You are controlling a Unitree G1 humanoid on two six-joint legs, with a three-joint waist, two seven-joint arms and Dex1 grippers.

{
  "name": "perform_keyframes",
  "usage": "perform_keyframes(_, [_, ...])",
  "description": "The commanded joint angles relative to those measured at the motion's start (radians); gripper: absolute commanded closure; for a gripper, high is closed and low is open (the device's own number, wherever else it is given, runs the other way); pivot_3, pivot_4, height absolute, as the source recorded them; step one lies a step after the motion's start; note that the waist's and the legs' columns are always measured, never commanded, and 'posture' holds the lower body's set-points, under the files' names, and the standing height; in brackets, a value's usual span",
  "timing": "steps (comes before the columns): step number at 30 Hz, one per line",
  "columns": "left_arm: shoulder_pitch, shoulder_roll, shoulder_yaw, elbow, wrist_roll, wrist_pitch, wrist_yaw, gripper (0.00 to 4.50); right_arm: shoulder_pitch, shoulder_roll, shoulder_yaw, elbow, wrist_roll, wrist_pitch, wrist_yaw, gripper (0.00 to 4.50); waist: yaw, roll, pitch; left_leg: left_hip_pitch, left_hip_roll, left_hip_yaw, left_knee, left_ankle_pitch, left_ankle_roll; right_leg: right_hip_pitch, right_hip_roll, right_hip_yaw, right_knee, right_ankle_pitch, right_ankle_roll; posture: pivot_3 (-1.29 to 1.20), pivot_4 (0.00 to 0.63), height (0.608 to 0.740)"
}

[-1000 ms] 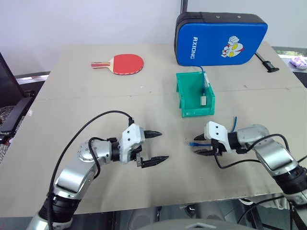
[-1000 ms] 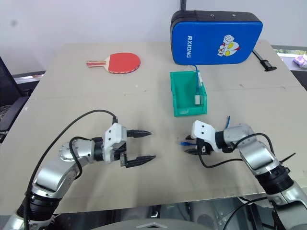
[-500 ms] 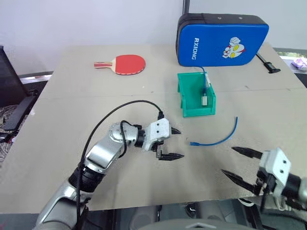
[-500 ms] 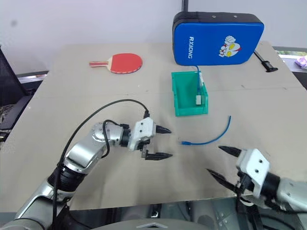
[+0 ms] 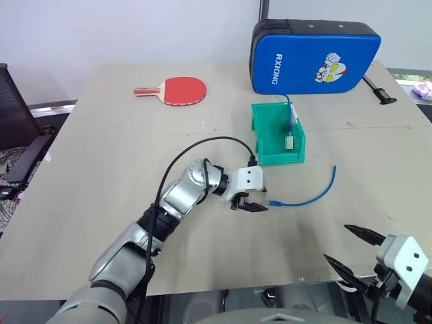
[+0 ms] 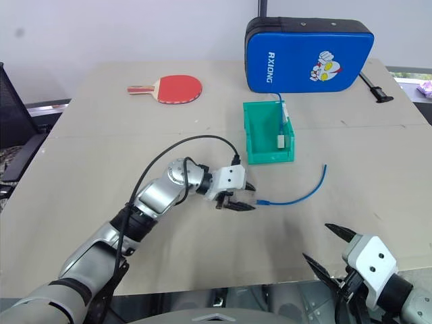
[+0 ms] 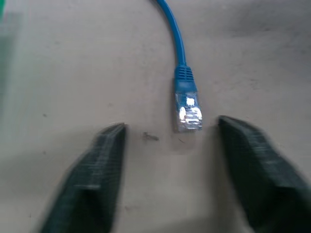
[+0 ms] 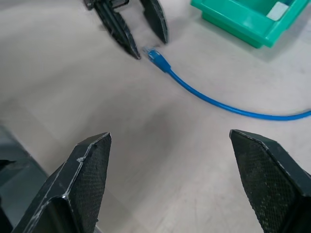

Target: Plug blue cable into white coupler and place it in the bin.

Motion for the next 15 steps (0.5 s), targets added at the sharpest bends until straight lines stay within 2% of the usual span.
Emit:
perform_keyframes(1, [-0.005, -0.021, -0.018, 0.039, 0.025, -0.052, -0.025, 3.47, 0.004, 0.008, 0.016, -0.019, -0.026, -0.031, -0.029, 0.68, 0.000, 0.000, 0.000, 0.000, 0.000, 0.000, 0.000, 0.000, 0.000, 0.000, 0.000, 0.000, 0.000, 0.000, 0.000, 0.00, 0.150, 0.740])
perform_keyframes(3, [-0.003, -0.025, -0.013, 0.056, 0.032, -0.072, -0.030, 4.34, -0.012, 0.008, 0.034, -0.007, -0.026, -0.019, -0.043, 0.68, 0.000, 0.000, -0.001, 0.000, 0.000, 0.000, 0.000, 0.000, 0.000, 0.000, 0.000, 0.000, 0.000, 0.000, 0.000, 0.00, 0.150, 0.740])
perform_keyframes(4, [-0.002, -0.026, -0.010, 0.062, 0.033, -0.080, -0.033, 4.47, -0.022, 0.005, 0.039, -0.001, -0.008, 0.004, -0.047, 0.68, 0.000, 0.000, -0.001, 0.001, 0.000, 0.000, 0.000, 0.000, 0.000, 0.000, 0.000, 0.000, 0.000, 0.000, 0.000, 0.00, 0.150, 0.740])
perform_keyframes(5, [0.002, -0.024, -0.005, 0.065, 0.031, -0.089, -0.038, 4.47, -0.041, 0.004, 0.037, 0.009, 0.025, 0.036, -0.053, 0.68, 0.000, 0.000, -0.002, 0.001, 0.000, 0.000, 0.000, 0.000, 0.000, 0.000, 0.000, 0.000, 0.000, 0.000, 0.000, 0.00, 0.150, 0.740])
perform_keyframes(8, [0.019, -0.020, 0.018, 0.070, 0.017, -0.120, -0.046, 4.50, -0.123, 0.003, 0.025, 0.035, 0.092, 0.093, -0.082, 0.03, -0.001, 0.000, -0.002, 0.001, 0.000, 0.000, 0.000, 0.000, 0.000, 0.001, 0.000, 0.001, 0.000, 0.000, 0.000, 0.00, 0.150, 0.740])
perform_keyframes(10, [0.026, -0.021, 0.032, 0.071, 0.009, -0.130, -0.049, 4.50, -0.153, -0.004, 0.021, 0.038, 0.107, 0.106, -0.091, 0.03, -0.001, 0.000, -0.003, 0.001, 0.000, 0.000, 0.000, 0.000, 0.000, 0.001, 0.000, 0.001, 0.000, 0.000, 0.000, 0.00, 0.150, 0.740])
perform_keyframes(13, [0.059, -0.028, 0.120, 0.019, -0.091, -0.138, -0.061, 4.50, -0.232, 0.028, 0.034, 0.052, 0.162, 0.166, -0.163, 0.03, -0.003, 0.000, -0.003, 0.001, 0.000, -0.001, 0.000, 0.000, 0.000, 0.000, 0.000, 0.000, 0.000, 0.000, 0.000, 0.00, 0.150, 0.740])
perform_keyframes(15, [0.075, -0.036, 0.189, -0.019, -0.163, -0.136, -0.061, 4.50, -0.278, 0.086, 0.072, 0.045, 0.306, 0.250, -0.226, 0.03, -0.004, 0.000, -0.003, 0.000, 0.001, -0.001, -0.001, 0.000, 0.000, 0.000, 0.001, 0.000, 0.000, 0.000, 0.000, 0.00, 0.150, 0.740])
